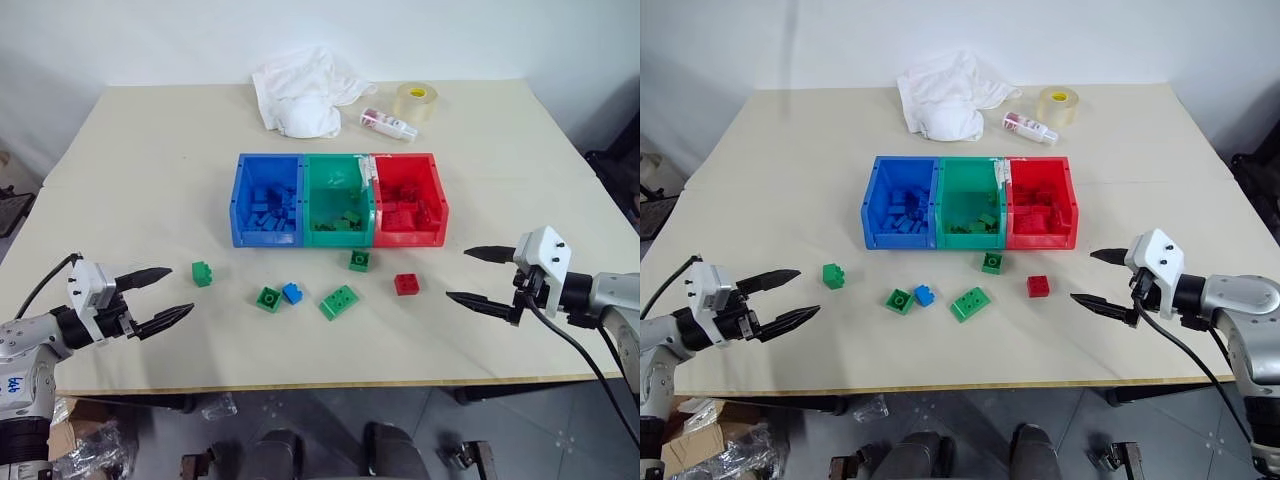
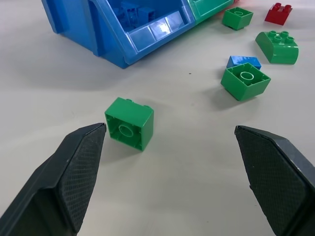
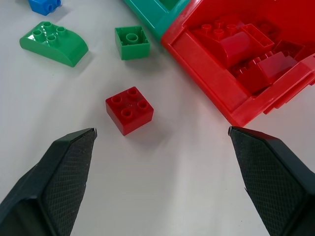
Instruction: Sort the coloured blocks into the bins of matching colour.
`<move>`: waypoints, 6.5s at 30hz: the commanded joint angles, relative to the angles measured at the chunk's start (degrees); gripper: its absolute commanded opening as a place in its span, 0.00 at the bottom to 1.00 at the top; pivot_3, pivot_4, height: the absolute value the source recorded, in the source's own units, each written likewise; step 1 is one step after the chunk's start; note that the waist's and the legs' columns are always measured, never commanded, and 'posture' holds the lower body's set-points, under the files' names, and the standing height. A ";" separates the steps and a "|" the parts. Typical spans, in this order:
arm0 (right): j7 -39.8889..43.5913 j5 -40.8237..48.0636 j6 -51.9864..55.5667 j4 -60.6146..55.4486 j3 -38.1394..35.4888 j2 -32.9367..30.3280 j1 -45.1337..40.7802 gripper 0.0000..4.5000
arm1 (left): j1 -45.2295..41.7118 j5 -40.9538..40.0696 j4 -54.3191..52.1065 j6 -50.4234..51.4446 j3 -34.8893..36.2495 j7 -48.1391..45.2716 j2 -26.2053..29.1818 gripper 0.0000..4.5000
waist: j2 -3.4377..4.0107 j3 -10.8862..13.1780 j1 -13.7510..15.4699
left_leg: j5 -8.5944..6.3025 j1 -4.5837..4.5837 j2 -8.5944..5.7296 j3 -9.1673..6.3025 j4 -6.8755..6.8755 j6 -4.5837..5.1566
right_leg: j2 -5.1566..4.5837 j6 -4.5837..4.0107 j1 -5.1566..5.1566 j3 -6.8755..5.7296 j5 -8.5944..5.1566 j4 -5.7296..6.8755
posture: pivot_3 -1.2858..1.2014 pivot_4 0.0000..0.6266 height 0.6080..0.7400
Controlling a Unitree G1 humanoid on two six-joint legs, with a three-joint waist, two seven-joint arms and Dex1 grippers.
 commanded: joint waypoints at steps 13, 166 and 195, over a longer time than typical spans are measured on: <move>-2.15 1.08 1.98 -3.47 -1.23 0.10 1.43 1.00 | -5.59 -1.61 -1.84 0.91 -2.77 -1.24 -1.38 0.99 | 0.00 0.00 0.09 | 0.00 0.00 -0.01 -0.01 0.01 0.00 | 0.01 0.00 -0.02 -0.01 0.00 0.05 | 0.52 0.24 1.00; -9.55 -16.23 -8.29 38.07 19.70 29.38 -48.97 0.86 | -6.01 -1.77 -6.62 -1.94 -9.16 1.64 -7.64 1.00 | -0.13 0.22 -2.17 | -0.03 0.00 -0.07 -0.15 -0.01 -0.02 | 0.01 -0.03 -0.18 -0.13 0.00 0.37 | 0.52 0.24 1.00; -2.75 3.77 16.80 -16.20 -1.69 0.94 6.09 0.99 | -12.91 -0.12 1.88 -3.76 -11.35 -3.55 -6.90 1.00 | -0.15 0.24 0.00 | -0.04 0.04 0.00 0.06 0.13 0.01 | 0.02 -0.03 0.01 -0.04 0.01 0.14 | 0.52 0.24 1.00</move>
